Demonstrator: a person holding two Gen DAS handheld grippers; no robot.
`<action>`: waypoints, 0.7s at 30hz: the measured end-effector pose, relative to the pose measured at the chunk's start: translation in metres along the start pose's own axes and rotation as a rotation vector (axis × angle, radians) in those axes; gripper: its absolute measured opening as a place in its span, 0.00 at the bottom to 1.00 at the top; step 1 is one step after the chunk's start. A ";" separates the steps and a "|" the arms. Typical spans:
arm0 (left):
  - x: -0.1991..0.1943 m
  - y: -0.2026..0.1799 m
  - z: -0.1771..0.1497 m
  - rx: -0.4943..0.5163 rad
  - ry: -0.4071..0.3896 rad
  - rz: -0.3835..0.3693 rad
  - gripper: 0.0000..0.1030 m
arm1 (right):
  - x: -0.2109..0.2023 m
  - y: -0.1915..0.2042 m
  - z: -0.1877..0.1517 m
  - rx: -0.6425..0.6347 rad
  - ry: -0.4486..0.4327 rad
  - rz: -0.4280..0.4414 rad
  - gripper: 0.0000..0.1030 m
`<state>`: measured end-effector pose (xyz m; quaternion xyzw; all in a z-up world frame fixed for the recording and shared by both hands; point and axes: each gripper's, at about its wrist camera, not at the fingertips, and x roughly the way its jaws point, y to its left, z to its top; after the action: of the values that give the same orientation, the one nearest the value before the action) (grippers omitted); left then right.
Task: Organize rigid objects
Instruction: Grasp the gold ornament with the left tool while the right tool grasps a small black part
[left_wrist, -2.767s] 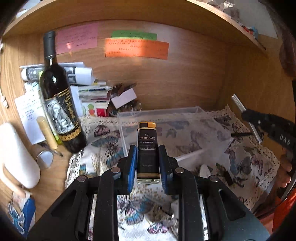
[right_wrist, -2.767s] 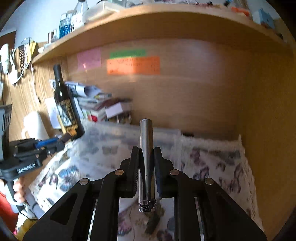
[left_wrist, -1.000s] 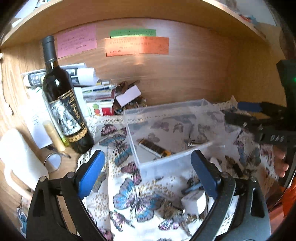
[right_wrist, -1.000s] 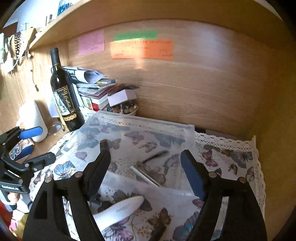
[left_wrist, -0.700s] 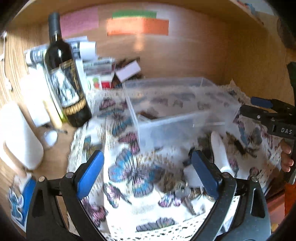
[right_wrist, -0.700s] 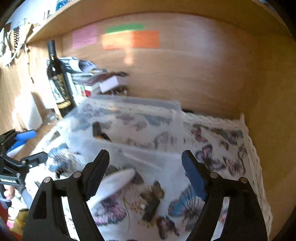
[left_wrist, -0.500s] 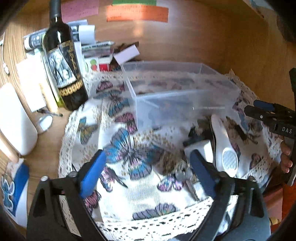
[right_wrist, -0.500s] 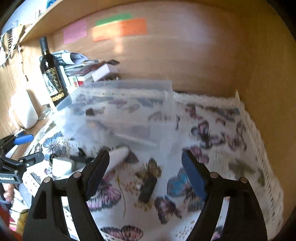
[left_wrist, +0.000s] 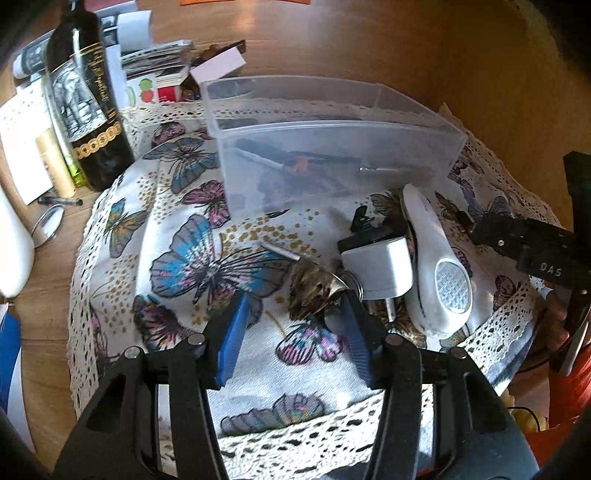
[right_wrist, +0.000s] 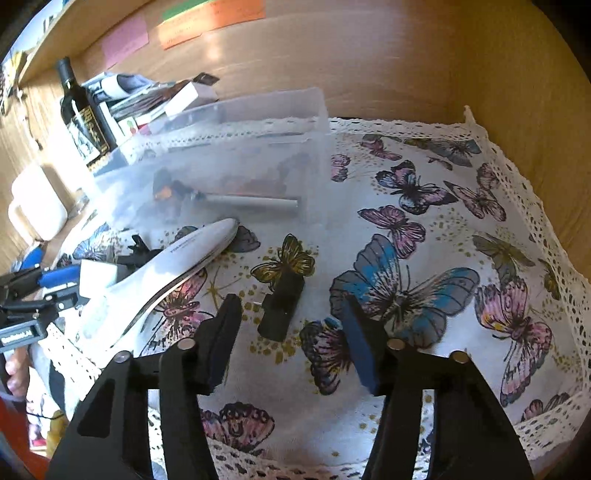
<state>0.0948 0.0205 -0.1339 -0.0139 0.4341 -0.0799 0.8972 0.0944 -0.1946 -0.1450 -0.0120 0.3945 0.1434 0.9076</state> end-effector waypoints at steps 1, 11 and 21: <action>0.001 -0.001 0.001 0.001 0.001 -0.003 0.49 | 0.002 0.001 0.001 -0.008 0.004 -0.003 0.45; 0.006 -0.002 0.004 -0.012 -0.010 -0.050 0.28 | 0.008 0.010 -0.002 -0.049 -0.020 -0.039 0.24; -0.014 0.000 -0.003 -0.010 -0.073 -0.025 0.18 | -0.008 0.008 0.001 -0.016 -0.069 -0.023 0.24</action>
<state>0.0841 0.0224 -0.1250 -0.0266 0.4011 -0.0882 0.9114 0.0882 -0.1884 -0.1376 -0.0187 0.3617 0.1364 0.9221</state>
